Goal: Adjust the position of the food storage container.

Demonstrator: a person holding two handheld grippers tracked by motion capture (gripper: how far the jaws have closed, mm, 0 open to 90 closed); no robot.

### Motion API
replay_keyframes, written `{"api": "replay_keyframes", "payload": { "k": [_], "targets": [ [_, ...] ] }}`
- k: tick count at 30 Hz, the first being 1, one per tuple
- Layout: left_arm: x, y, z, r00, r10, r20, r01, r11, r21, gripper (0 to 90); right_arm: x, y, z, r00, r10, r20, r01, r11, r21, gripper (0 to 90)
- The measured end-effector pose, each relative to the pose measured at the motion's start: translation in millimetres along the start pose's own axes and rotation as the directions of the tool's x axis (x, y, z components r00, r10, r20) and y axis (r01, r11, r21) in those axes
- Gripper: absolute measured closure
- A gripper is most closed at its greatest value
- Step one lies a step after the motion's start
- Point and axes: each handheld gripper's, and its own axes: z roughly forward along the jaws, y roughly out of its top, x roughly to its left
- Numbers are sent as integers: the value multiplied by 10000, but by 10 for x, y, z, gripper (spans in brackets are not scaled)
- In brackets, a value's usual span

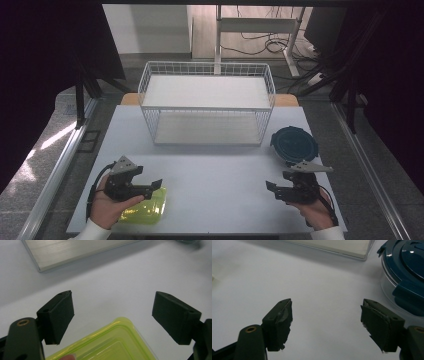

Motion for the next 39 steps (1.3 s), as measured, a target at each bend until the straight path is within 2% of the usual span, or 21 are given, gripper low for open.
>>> {"api": "replay_keyframes", "payload": {
  "k": [12, 16, 20, 23, 25, 28, 33, 39],
  "targets": [
    [2, 14, -7, 9999, 130, 58, -130, 9999, 41, 181, 7, 46, -11, 9996, -155, -219, 160, 9996, 232, 327],
    [-1, 20, -35, 9998, 175, 33, -175, 9998, -31, 182, -22, 90, -37, 9999, -26, -135, 28, 9999, 134, 340],
    [16, 1, -53, 9998, 207, 1, -207, 9998, -18, 182, -123, 239, -21, 10000, 88, 23, -88, 9999, 78, 349],
    [36, -4, -55, 10000, 42, 1, -42, 10000, -67, 184, -171, 370, 23, 9994, 46, 351, -56, 9996, 275, 345],
    [41, -2, -46, 10000, 74, 9, -74, 10000, -30, 184, -240, 465, 51, 9982, 58, 591, -82, 9991, 410, 357],
    [34, -7, -32, 9999, 128, -12, -128, 9999, 35, 184, -428, 588, 108, 9955, 81, 944, -146, 9975, 693, 384],
    [35, -22, -43, 9999, 96, -89, -96, 10000, 24, 184, -690, 745, 167, 9925, 236, 1197, -358, 9943, 1009, 463],
    [29, -30, -56, 9999, 117, -117, -116, 9999, 59, 184, -938, 963, 260, 9841, -51, 1775, -193, 9906, 1355, 560]
  ]
}}
